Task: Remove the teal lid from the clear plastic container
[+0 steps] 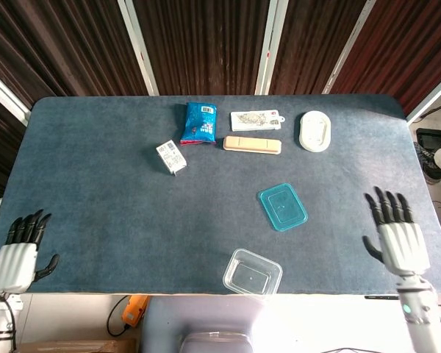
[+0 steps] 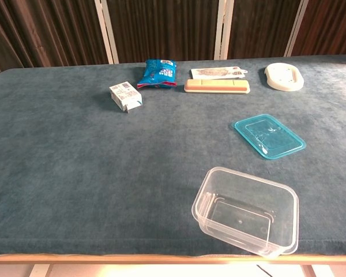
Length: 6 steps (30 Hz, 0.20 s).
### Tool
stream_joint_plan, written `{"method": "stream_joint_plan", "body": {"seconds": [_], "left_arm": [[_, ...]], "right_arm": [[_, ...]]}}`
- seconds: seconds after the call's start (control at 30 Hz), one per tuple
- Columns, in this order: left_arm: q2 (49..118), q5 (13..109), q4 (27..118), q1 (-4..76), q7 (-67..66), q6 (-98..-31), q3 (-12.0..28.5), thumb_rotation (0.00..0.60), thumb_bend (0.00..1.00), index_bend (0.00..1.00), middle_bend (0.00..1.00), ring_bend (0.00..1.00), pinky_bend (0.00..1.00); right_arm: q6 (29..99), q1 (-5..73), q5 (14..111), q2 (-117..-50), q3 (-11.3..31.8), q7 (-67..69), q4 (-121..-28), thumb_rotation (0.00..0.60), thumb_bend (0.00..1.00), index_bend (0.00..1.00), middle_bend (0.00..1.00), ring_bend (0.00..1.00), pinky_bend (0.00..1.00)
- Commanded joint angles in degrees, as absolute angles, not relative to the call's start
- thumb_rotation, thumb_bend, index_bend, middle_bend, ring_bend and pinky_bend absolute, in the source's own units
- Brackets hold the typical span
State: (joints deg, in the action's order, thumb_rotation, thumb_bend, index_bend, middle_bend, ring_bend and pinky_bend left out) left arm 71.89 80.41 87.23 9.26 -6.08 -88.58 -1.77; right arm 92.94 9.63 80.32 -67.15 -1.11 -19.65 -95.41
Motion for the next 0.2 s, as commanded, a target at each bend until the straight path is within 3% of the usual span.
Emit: {"method": "stream_joint_plan", "body": {"seconds": [0.03,0.2], "left_arm": [[72.69,84.14,84.84,6.00,-6.20,-93.63,-3.71,0.600,0.30,0.00,0.00,0.00,0.03],[71.58,84.97,85.20,5.79,-3.53,-92.08,-3.59,0.600,0.30,0.00,0.00,0.00,0.03]], "right_arm": [[98.80,2.22,82.88,-65.19,-4.82,-14.10,-91.30,0.600,0.40,0.00,0.00,0.00,0.00],[99.60,1.32,84.28,-64.86,-3.41,-11.73,-90.89,0.600,0.40,0.00,0.00,0.00,0.00]]}}
